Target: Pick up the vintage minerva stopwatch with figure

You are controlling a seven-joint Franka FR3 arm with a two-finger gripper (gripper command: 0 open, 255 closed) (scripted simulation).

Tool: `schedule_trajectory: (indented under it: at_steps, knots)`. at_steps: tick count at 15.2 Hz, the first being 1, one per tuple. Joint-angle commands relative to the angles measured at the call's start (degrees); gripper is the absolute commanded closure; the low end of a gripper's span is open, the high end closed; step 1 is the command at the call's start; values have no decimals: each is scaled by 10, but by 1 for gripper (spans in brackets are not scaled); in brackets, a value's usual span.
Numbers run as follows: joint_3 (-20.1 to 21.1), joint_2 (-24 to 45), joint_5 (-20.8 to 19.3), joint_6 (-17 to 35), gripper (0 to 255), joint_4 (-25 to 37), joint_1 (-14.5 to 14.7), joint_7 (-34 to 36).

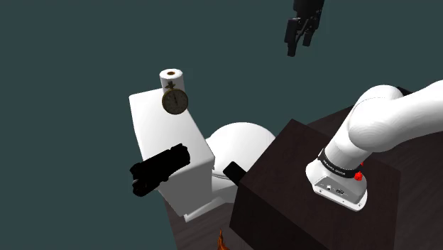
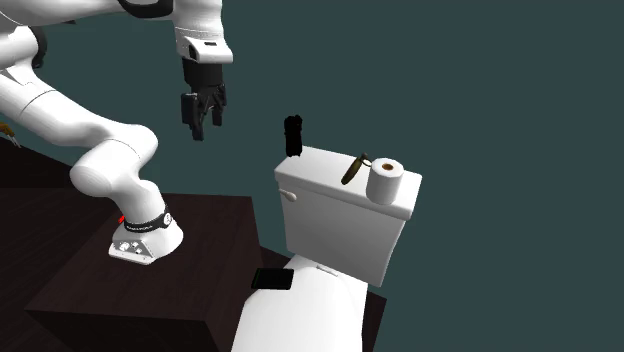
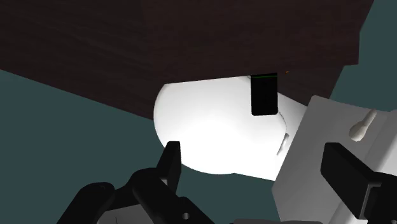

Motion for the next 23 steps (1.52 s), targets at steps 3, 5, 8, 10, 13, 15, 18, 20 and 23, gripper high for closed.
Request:
schedule_trajectory:
  at_steps: [3, 5, 8, 10, 13, 15, 18, 20, 23]
  knots:
    - [16, 31, 12, 28, 0, 4, 2, 26]
    - [31, 64, 22, 54, 0, 12, 4, 50]
    - [53, 118, 32, 92, 0, 29, 6, 87]
    - [67, 156, 37, 115, 0, 45, 7, 111]
    - [87, 215, 39, 147, 0, 75, 7, 147]
    - [99, 256, 38, 165, 0, 99, 7, 171]
    - [116, 319, 31, 187, 0, 140, 8, 207]
    - [125, 363, 24, 199, 0, 172, 9, 232]
    - [136, 429, 9, 211, 0, 226, 12, 267]
